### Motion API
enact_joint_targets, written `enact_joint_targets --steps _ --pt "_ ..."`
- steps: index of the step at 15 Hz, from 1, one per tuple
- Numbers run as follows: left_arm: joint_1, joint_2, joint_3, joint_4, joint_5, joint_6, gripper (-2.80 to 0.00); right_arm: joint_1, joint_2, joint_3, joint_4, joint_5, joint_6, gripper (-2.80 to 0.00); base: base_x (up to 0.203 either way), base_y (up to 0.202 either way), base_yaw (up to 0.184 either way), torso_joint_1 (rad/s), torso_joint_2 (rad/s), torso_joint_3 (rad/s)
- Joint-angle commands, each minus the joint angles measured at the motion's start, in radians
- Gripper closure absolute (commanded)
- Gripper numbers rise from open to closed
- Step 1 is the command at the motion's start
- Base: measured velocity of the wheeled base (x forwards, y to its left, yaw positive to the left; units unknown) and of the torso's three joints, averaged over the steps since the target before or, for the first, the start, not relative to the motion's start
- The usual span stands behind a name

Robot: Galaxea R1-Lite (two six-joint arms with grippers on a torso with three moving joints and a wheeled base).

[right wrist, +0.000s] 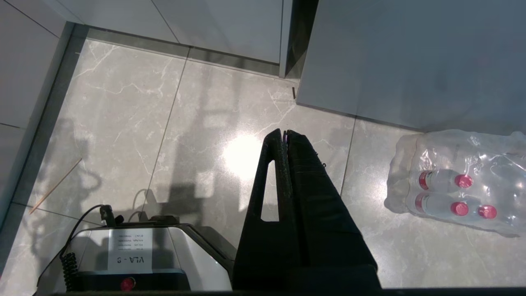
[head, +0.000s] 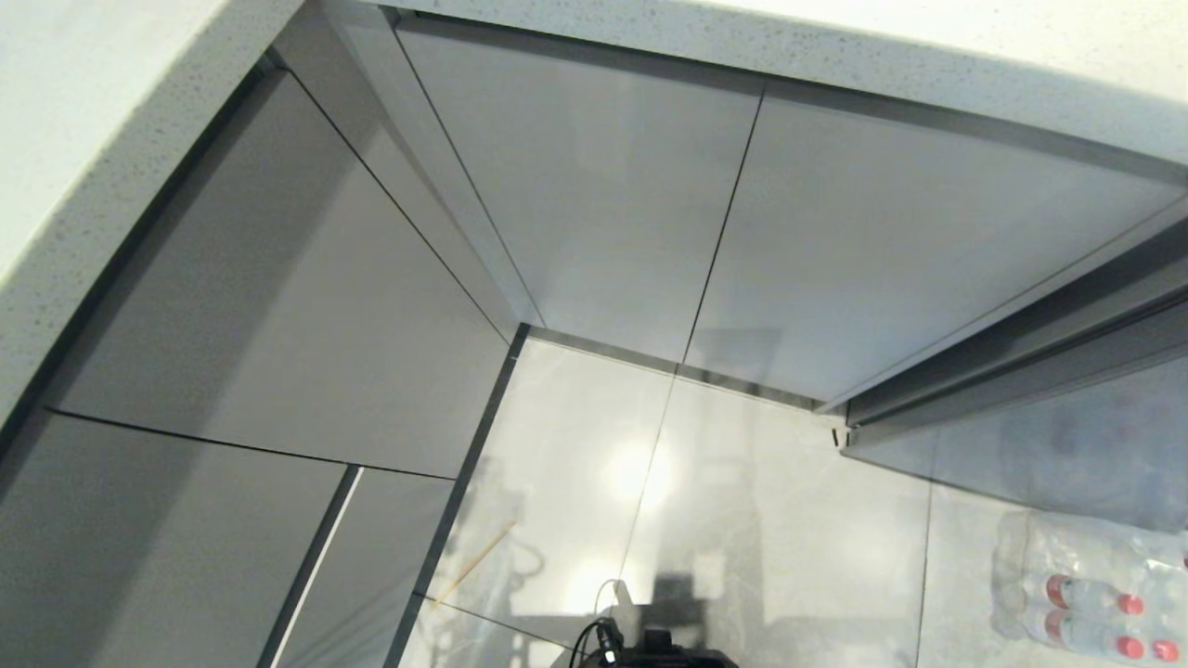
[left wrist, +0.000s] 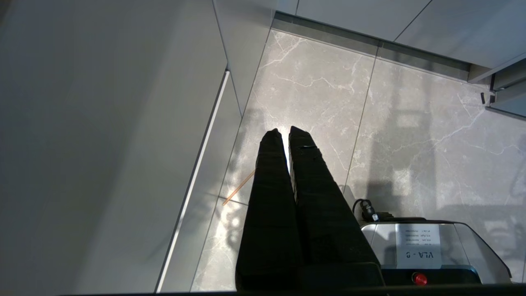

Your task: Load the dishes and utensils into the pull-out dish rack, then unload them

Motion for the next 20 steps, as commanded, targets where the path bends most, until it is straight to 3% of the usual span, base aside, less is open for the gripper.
enact_joint_targets --steps 1,11,20 --pt "0.0 0.0 0.0 0.0 0.0 0.0 0.0 0.0 0.001 0.0 0.0 0.0 0.0 0.0 0.0 0.0 0.0 0.0 0.0 0.0" --pt "0.0 0.001 0.0 0.0 0.0 0.001 0.0 0.0 0.001 0.0 -0.001 0.0 0.0 0.0 0.0 0.0 0.0 0.001 0.0 0.004" --pt "0.0 0.001 0.0 0.0 0.0 0.001 0.0 0.0 0.0 0.0 -0.001 -0.001 0.0 0.0 0.0 0.0 0.0 0.002 0.0 0.178"
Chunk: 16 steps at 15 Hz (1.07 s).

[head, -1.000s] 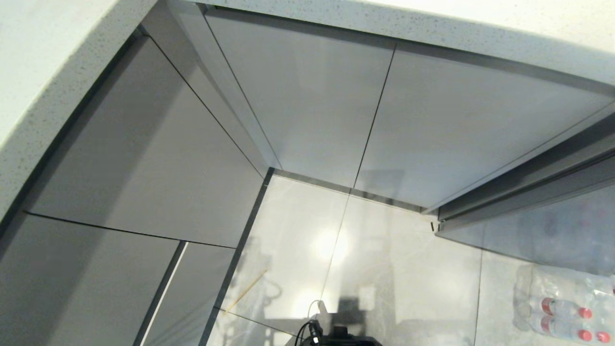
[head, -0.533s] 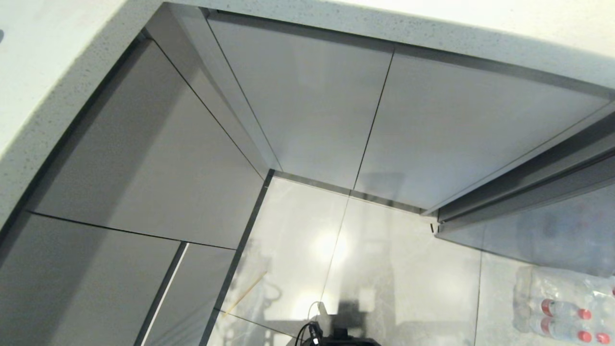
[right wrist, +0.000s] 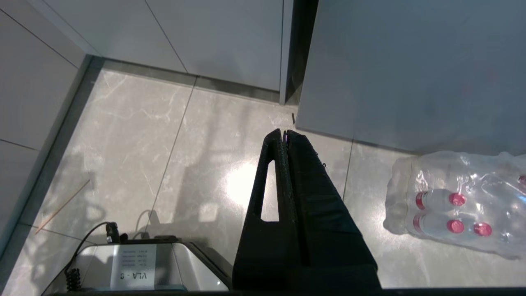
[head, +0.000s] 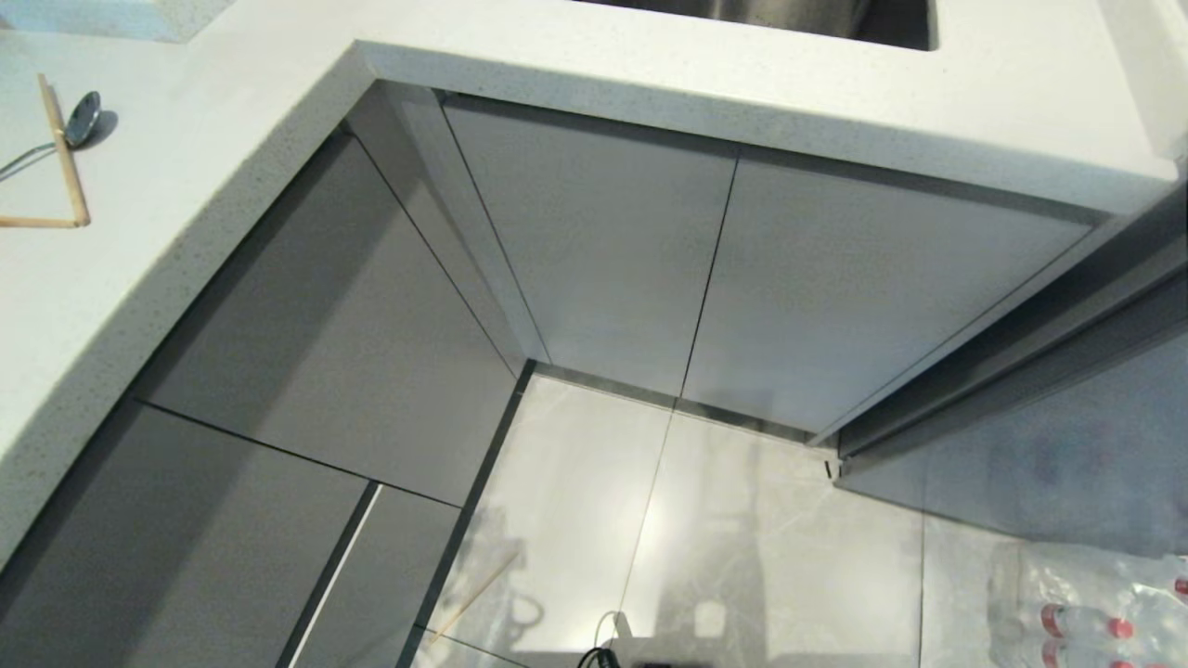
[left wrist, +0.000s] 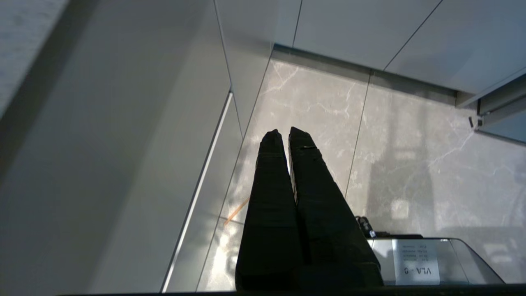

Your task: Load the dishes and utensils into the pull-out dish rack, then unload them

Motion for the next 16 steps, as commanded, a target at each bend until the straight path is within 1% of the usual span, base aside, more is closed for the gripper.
enact_joint_targets --steps 1,16 --pt "0.0 -0.001 0.0 0.0 0.0 -0.001 0.0 0.0 0.0 0.0 -0.001 0.001 0.0 0.0 0.0 0.0 0.0 0.004 0.0 0.198" --pt "0.0 0.0 0.0 0.0 0.0 -0.001 0.0 0.0 0.0 0.0 0.001 0.001 0.0 0.0 0.0 0.0 0.0 0.003 0.0 0.204"
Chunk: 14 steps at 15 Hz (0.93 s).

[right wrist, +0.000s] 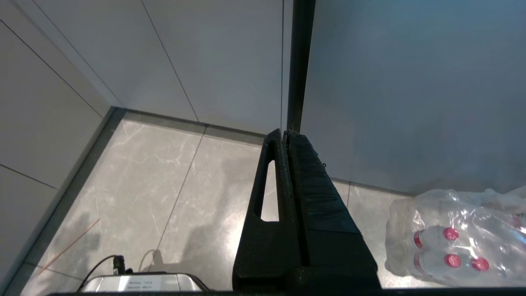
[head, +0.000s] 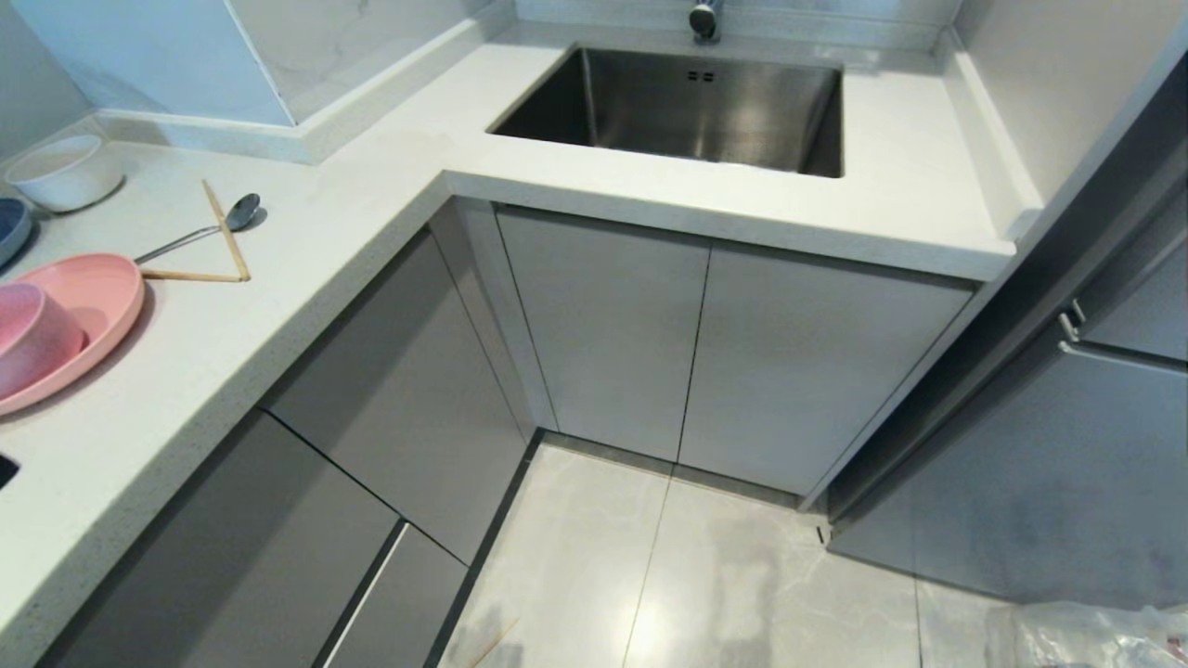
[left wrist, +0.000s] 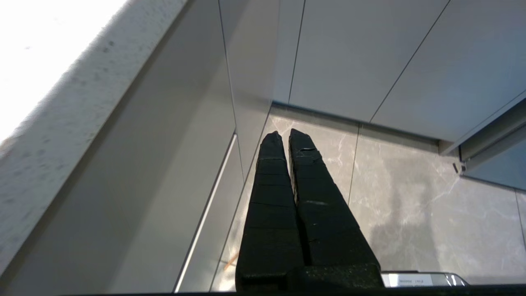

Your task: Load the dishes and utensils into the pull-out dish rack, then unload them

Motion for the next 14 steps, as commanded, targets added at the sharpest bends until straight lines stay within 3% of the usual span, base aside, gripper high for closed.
enact_joint_targets --steps 1,14 --pt "0.0 -0.003 0.001 0.0 0.0 -0.001 0.0 0.0 0.0 0.0 0.0 0.0 0.001 0.0 0.0 0.0 0.0 0.003 0.0 0.198" --pt "0.0 -0.001 0.001 0.0 0.0 0.0 0.0 0.0 0.001 0.0 -0.001 0.0 0.0 0.0 0.0 0.0 0.0 0.003 0.0 0.202"
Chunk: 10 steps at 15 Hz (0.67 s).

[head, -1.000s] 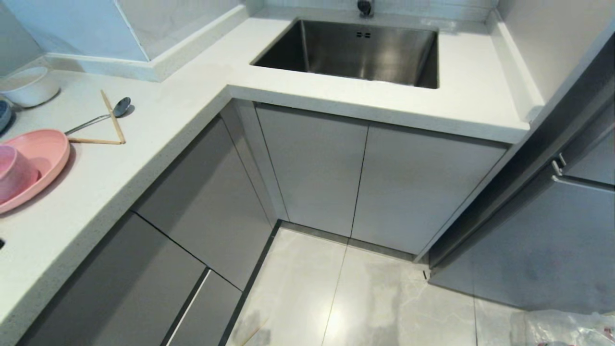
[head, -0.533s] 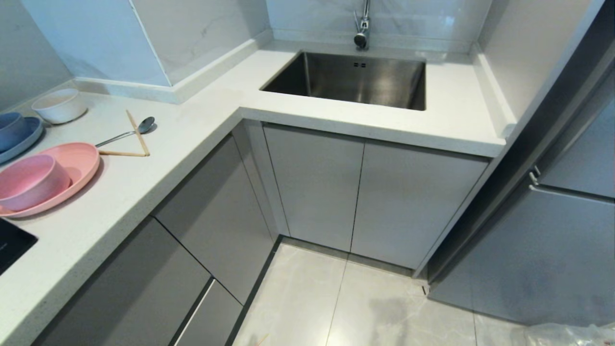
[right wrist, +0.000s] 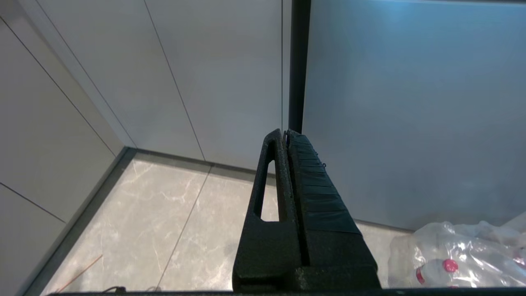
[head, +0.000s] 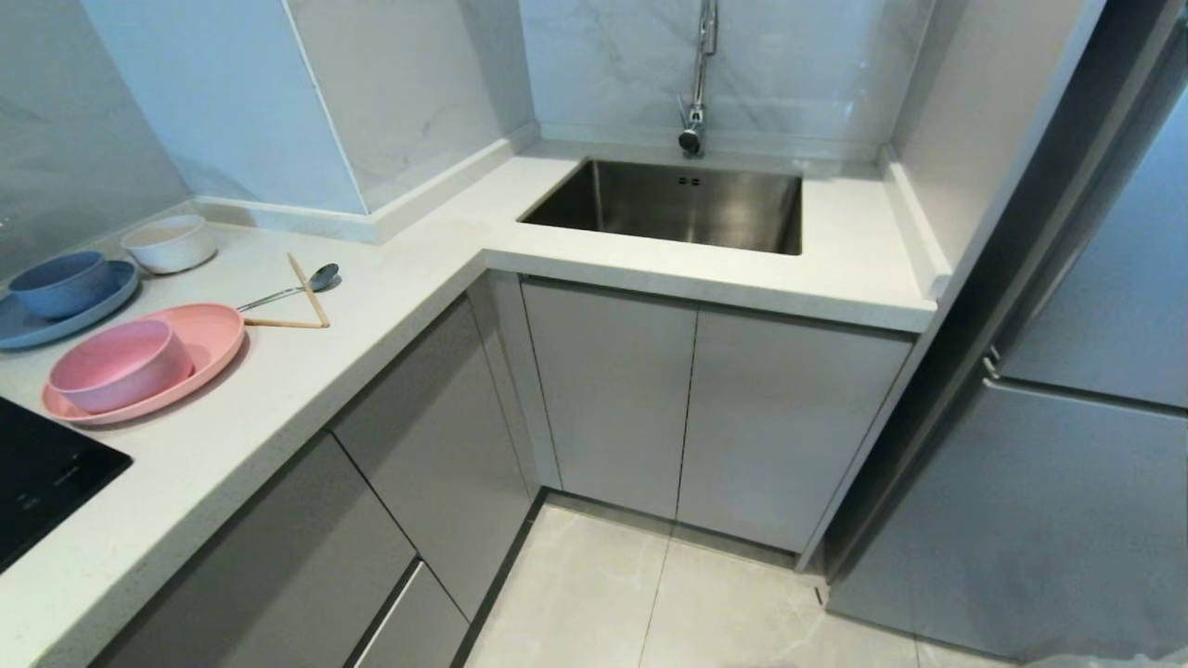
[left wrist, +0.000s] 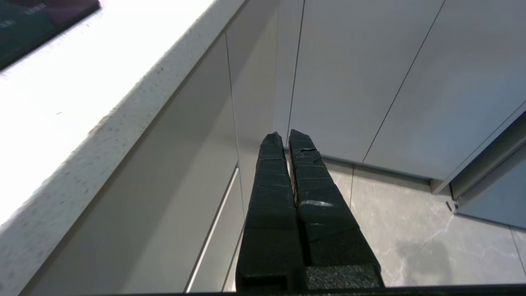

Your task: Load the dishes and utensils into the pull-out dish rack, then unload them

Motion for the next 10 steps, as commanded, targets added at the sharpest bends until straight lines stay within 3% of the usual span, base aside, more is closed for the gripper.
enact_joint_targets --steps 1,10 --pt "0.0 -0.002 0.0 0.0 0.0 0.0 0.0 0.0 0.0 0.0 -0.001 0.0 0.0 0.0 0.0 0.0 0.0 0.002 0.01 0.185" --pt "0.0 -0.002 0.0 0.0 0.0 0.0 0.0 0.0 0.0 0.0 -0.001 0.001 0.0 0.0 0.0 0.0 0.0 0.003 0.0 0.202"
